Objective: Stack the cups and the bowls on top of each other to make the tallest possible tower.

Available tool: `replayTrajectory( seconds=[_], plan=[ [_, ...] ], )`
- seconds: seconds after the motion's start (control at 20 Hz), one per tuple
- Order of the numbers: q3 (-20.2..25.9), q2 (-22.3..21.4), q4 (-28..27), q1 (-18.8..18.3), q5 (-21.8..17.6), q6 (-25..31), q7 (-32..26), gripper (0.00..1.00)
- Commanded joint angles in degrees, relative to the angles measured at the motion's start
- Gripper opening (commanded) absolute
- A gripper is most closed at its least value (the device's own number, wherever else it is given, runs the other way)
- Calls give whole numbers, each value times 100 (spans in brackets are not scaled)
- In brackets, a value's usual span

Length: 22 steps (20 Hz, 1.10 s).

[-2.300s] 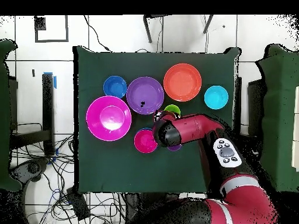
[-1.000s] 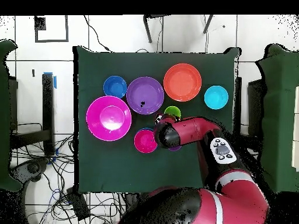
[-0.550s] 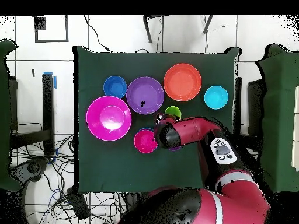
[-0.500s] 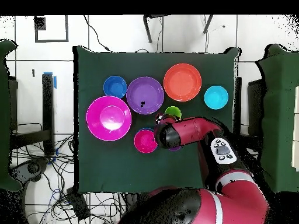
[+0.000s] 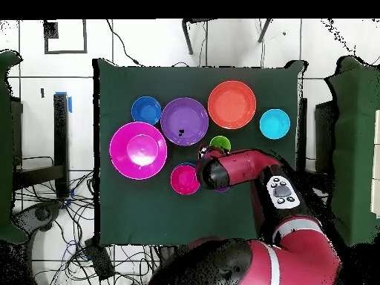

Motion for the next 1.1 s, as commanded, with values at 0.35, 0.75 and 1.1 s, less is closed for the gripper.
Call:
replayTrajectory(
  seconds=[0.35,0.75,1.1],
  plan=[
    [13,-40,-373,308,71,-43,264,0],
    [125,-246,-185,248,142,122,140,0],
    [542,-1176,594,-12,651,664,-31,0]
  ],
)
